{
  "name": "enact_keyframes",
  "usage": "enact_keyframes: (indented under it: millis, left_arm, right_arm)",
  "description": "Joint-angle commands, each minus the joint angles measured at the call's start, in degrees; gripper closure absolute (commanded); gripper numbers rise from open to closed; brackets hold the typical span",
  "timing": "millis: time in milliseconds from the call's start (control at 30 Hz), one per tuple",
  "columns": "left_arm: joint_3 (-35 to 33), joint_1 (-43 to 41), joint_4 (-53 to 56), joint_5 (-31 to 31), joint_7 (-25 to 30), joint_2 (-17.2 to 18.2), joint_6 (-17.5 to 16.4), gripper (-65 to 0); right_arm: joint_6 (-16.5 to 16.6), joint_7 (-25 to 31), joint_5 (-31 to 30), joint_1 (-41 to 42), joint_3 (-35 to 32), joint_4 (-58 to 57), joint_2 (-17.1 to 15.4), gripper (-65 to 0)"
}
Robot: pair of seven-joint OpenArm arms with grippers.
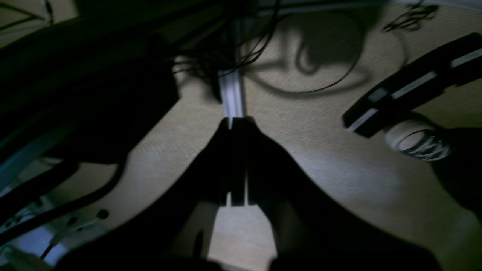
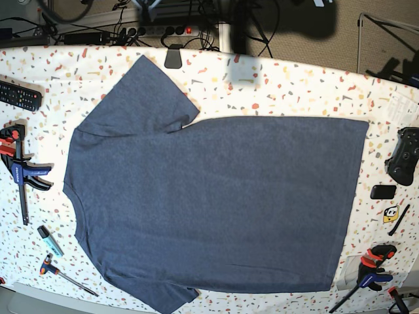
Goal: Fold the T-shirt properly
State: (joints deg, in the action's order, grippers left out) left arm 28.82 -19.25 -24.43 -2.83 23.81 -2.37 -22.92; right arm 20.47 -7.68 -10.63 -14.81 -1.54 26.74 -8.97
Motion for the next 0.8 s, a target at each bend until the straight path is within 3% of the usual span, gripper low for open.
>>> enact_keyframes:
  millis: [0, 167, 267, 433, 533, 600, 700, 767]
  left_arm:
    - [0.0, -0.9, -0.3, 0.2, -0.3, 0.0, -0.7, 0.0]
    - [0.0, -0.9, -1.1, 8.7, -1.1, 0.0, -0.6, 0.0]
    - [0.0, -0.9, -1.7, 12.5, -2.9, 0.0, -0.6, 0.0]
    - [0.0, -0.8, -3.1, 12.4, -10.7, 0.0, -0.6, 0.0]
    - [0.0, -0.9, -3.1, 12.4, -11.6, 0.0, -0.7, -17.6]
    - [0.0, -0.9, -3.1, 12.5, -12.4, 0.0, -0.7, -21.8]
    - [0.0, -0.7, -3.1, 12.5, -16.9, 0.0, -0.7, -21.8]
    - [0.0, -0.5, -3.1, 12.5, -20.4, 0.1, -0.6, -21.8]
  right_arm:
    - [1.0, 0.2, 0.0, -0.4, 0.0, 0.4, -0.6, 0.0]
    - [1.3, 0.5, 0.0, -0.4, 0.0, 0.4, -1.9, 0.0]
    - [3.3, 0.2, 0.0, -0.4, 0.0, 0.4, -2.3, 0.0]
    - [4.8, -0.2, 0.0, -0.4, 0.0, 0.4, -2.3, 0.0]
    - [4.8, -0.3, 0.0, -0.4, 0.0, 0.4, -2.3, 0.0]
    - [4.8, -0.3, 0.0, -0.5, 0.0, 0.4, -2.3, 0.0]
    - [4.8, -0.3, 0.0, -0.6, 0.0, 0.4, -2.3, -15.8]
    - [4.7, -0.8, 0.0, -0.8, 0.0, 0.4, -2.3, -19.4]
